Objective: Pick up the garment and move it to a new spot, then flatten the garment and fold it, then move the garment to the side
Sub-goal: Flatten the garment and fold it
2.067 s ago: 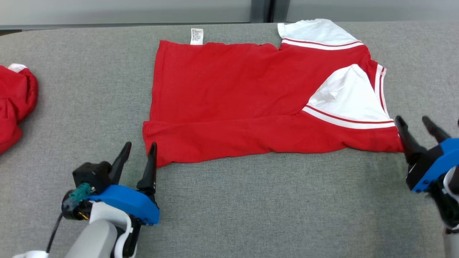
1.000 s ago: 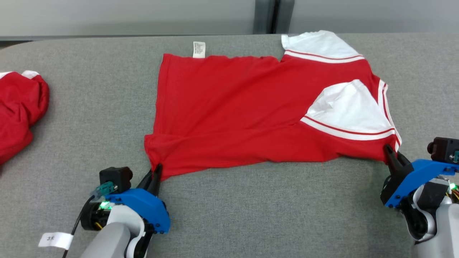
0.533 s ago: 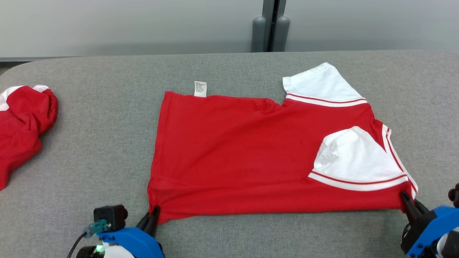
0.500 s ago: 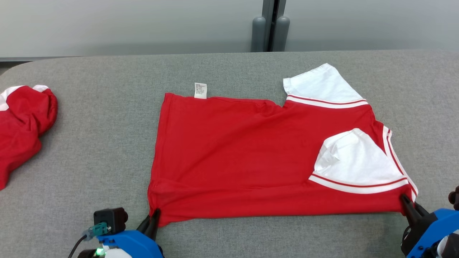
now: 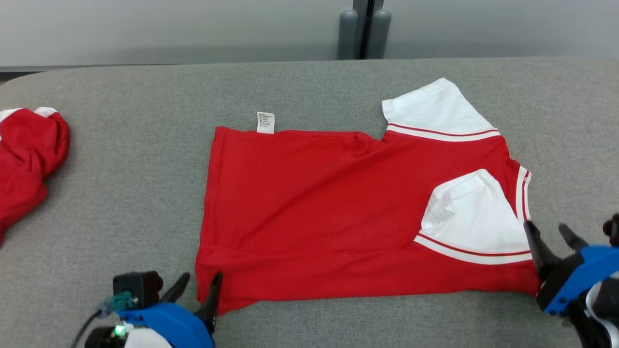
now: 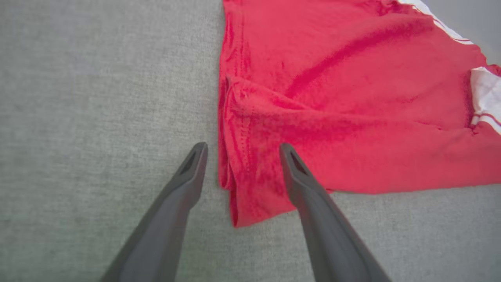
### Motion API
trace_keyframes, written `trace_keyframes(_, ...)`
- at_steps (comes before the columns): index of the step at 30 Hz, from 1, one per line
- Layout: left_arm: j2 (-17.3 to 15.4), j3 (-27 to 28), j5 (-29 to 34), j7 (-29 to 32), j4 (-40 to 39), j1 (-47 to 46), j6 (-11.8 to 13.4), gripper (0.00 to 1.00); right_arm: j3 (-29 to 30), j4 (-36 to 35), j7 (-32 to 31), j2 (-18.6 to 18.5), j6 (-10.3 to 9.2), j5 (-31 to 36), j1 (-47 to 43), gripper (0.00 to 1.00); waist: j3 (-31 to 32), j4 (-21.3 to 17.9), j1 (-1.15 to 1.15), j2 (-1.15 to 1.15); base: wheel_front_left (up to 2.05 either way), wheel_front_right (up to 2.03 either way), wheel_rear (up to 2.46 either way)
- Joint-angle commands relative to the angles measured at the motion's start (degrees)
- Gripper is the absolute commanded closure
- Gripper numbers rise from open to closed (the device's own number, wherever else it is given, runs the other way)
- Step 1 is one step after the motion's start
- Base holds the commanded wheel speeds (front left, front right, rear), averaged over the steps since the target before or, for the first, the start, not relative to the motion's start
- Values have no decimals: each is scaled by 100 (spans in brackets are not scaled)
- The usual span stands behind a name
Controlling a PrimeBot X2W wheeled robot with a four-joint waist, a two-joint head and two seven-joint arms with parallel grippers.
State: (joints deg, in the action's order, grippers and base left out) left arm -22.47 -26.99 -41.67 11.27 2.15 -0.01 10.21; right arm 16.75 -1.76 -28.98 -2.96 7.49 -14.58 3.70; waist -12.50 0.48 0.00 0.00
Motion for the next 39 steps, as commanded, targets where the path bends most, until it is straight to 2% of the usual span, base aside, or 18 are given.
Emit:
trace_keyframes(1,-132,33,73,93,-146,-242,34,0,-85,-125,-92,-100,1,91,222,0,-43,-36,0,0,0,0,0)
trace_keyframes(7,-566,79,365,825,-415,-1303,31,0,-707,-423,-651,-490,1,152,1389,0,-407,-177,0,0,0,0,0)
trace_keyframes(11,-490,-10,508,1279,-97,-2335,-42,0,-1091,-195,-863,-747,1,138,2236,0,-776,-236,0,0,0,0,0)
trace_keyframes(15,-434,-121,752,1654,509,-3259,-11,0,-1431,56,-949,-950,1,125,2962,0,-1197,-268,0,0,0,0,0)
trace_keyframes(24,30,-45,823,1398,1766,-4353,-9,0,-1674,354,-824,-1125,1,-6,3527,0,-1696,-309,0,0,0,0,0)
trace_keyframes(30,155,-27,682,1249,2337,-4630,-233,0,-1690,414,-721,-1076,1,-51,3579,0,-1826,-391,0,0,0,0,0)
trace_keyframes(34,256,-40,524,1412,2580,-4683,-369,0,-1690,446,-696,-1098,1,-67,3572,0,-1880,-423,0,0,0,0,0)
trace_keyframes(35,270,-69,482,1522,2660,-4670,-382,18,-1692,462,-690,-1102,1,-70,3575,0,-1888,-428,0,0,0,0,0)
trace_keyframes(37,278,-128,397,1751,2777,-4611,-419,100,-1693,500,-702,-1104,1,-101,3602,0,-1906,-434,0,0,0,0,0)
trace_keyframes(39,251,-164,367,1882,2808,-4589,-459,100,-1689,542,-739,-1137,1,-113,3668,0,-1936,-422,0,0,0,0,0)
